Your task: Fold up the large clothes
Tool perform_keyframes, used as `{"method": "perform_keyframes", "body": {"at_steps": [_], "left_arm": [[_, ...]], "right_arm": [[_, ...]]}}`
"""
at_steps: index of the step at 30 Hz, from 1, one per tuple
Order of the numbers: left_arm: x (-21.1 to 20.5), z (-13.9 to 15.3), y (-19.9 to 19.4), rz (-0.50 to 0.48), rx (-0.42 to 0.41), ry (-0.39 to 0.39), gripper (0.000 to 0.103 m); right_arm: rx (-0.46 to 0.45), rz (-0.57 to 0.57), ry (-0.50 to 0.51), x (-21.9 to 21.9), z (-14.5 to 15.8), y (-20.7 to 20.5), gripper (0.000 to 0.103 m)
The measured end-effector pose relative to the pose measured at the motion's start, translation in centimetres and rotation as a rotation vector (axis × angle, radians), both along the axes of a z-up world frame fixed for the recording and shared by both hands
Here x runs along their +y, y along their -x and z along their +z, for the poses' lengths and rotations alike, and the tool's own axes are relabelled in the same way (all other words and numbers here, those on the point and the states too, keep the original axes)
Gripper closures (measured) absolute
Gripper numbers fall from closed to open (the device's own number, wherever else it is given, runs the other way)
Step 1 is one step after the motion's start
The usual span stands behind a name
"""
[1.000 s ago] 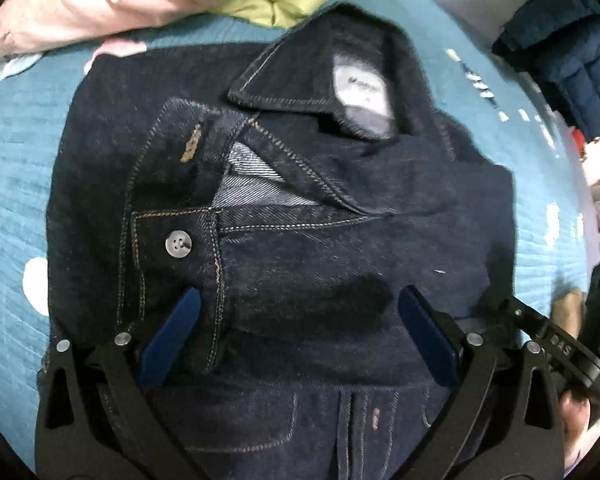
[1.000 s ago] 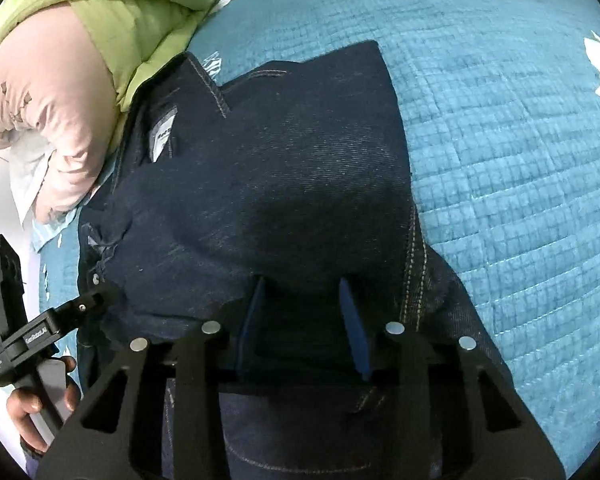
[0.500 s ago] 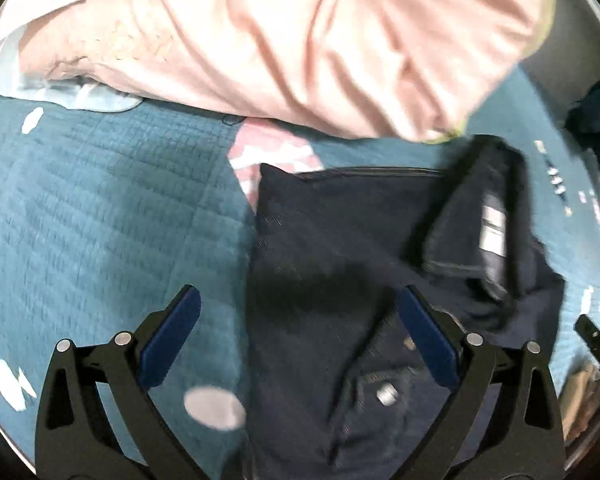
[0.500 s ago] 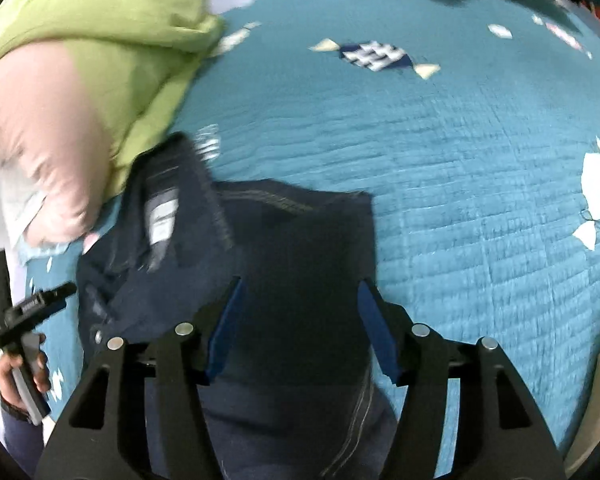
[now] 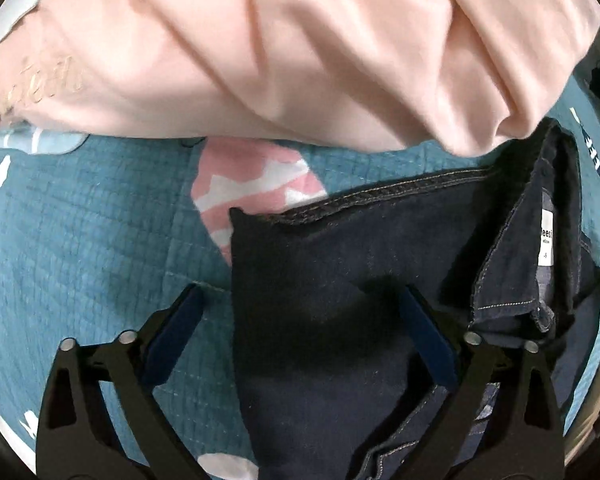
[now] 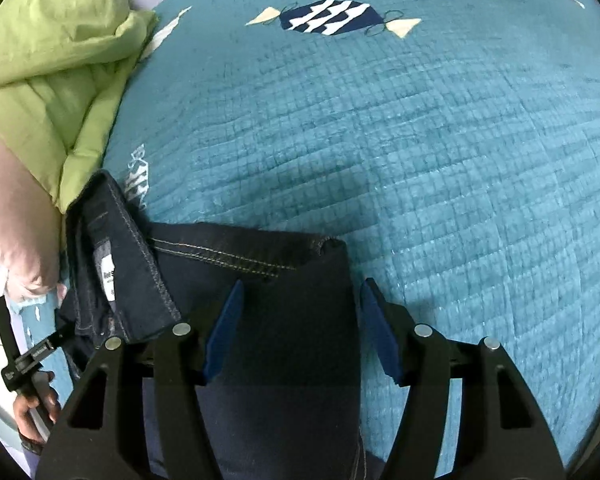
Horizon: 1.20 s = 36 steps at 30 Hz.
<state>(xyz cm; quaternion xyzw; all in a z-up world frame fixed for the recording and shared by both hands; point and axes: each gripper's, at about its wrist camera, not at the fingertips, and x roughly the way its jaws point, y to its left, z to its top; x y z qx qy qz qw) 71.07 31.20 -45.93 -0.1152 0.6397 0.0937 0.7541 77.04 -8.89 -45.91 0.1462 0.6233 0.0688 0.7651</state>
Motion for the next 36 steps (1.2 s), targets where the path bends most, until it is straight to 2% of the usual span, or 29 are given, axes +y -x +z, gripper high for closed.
{"method": "perform_keyframes", "body": {"at_steps": [1, 5, 6, 8, 10, 12, 14, 16, 17, 19, 21, 25, 31, 32, 36], "left_arm": [[-0.1, 0.0, -0.2, -0.002, 0.000, 0.008, 0.017], [0.3, -0.2, -0.9, 0.004, 0.012, 0.021, 0.017], [1.7, -0.4, -0.8, 0.004, 0.011, 0.025, 0.017], [2.1, -0.2, -1.2, 0.007, -0.005, 0.018, 0.025], [3.1, 0.5, -1.5, 0.010, -0.018, 0.013, 0.039], [3.8, 0.9, -1.8, 0.015, -0.027, 0.008, 0.046], [3.8, 1.0, -1.8, 0.002, -0.026, -0.010, 0.051], [3.7, 1.5, -1.8, -0.007, -0.033, -0.029, 0.061], [3.5, 1.6, -1.3, -0.008, -0.038, -0.031, 0.071], [3.5, 2.3, -1.2, -0.015, -0.051, -0.039, 0.086], [3.6, 3.0, -0.8, -0.015, -0.073, -0.035, 0.090], [3.8, 5.6, 0.7, 0.008, -0.148, 0.001, 0.093], [2.7, 11.2, 4.7, -0.032, -0.280, 0.016, 0.094], [2.7, 12.4, 5.8, -0.036, -0.305, 0.028, 0.094], [2.0, 14.3, 11.4, -0.036, -0.356, 0.049, 0.094]], "right_arm": [[-0.005, 0.001, 0.007, 0.1, 0.0, -0.2, 0.045], [0.024, 0.014, -0.015, 0.5, -0.7, -1.0, 0.045], [0.028, 0.014, -0.019, 0.6, -0.9, -1.0, 0.048], [0.012, 0.025, 0.004, 0.9, -0.8, -0.9, 0.060], [-0.010, 0.064, 0.051, 1.4, -0.7, -0.8, 0.071], [-0.038, 0.092, 0.107, 1.5, -0.4, -0.4, 0.087], [-0.058, 0.092, 0.102, 0.9, -0.2, -0.2, 0.091], [-0.079, 0.085, 0.083, 0.5, 0.3, 0.3, 0.092], [-0.096, 0.092, 0.088, 0.6, 0.8, 0.6, 0.093], [-0.130, 0.108, 0.104, 0.8, 1.7, 1.2, 0.093], [-0.154, 0.110, 0.102, 1.0, 2.4, 1.6, 0.094], [-0.212, 0.106, 0.059, 0.9, 4.7, 3.0, 0.095], [-0.313, 0.113, 0.018, 1.5, 8.8, 5.8, 0.095], [-0.327, 0.114, 0.010, 1.4, 9.5, 6.5, 0.095], [-0.378, 0.144, -0.020, 0.6, 12.7, 10.5, 0.095]]}}
